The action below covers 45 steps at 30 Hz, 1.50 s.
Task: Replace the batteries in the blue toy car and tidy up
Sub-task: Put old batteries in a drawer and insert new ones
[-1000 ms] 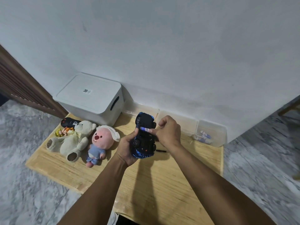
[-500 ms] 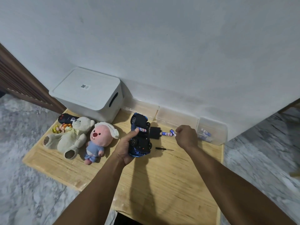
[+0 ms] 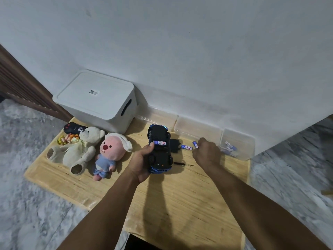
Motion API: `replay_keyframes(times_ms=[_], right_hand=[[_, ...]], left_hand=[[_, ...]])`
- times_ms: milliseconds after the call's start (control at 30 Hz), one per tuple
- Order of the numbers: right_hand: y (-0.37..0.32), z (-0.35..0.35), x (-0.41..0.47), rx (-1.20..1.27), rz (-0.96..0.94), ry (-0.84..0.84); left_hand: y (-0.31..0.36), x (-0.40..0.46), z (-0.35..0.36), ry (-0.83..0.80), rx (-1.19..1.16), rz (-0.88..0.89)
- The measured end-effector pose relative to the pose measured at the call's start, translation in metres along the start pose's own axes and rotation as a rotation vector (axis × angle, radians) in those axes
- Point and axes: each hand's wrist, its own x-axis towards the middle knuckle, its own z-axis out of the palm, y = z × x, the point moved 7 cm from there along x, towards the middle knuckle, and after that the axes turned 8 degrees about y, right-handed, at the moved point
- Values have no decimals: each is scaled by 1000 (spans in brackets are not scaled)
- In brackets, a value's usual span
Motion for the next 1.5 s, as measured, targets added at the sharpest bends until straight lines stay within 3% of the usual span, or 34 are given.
replay_keyframes(times_ms=[67, 167, 367, 667, 1033, 1200, 1333, 1500], right_hand=[[-12, -12, -3, 87, -33, 59], [-32, -37, -4, 410, -62, 118], [-78, -69, -18, 840, -163, -24], [-103, -56, -30, 844, -279, -93], [-111, -48, -32, 812, -193, -151], [-98, -47, -30, 739, -12, -47], [-87, -20, -30, 779, 264, -319], [-81, -14, -30, 867, 337, -424]], left_hand=[[0, 0, 0, 3, -1, 1], [-3, 1, 0, 24, 0, -13], [-2, 1, 10, -4, -17, 1], [5, 0, 15, 13, -59, 5], [4, 0, 14, -22, -19, 91], [8, -1, 14, -15, -53, 109], [4, -1, 12, -7, -49, 109], [0, -3, 14, -7, -17, 124]])
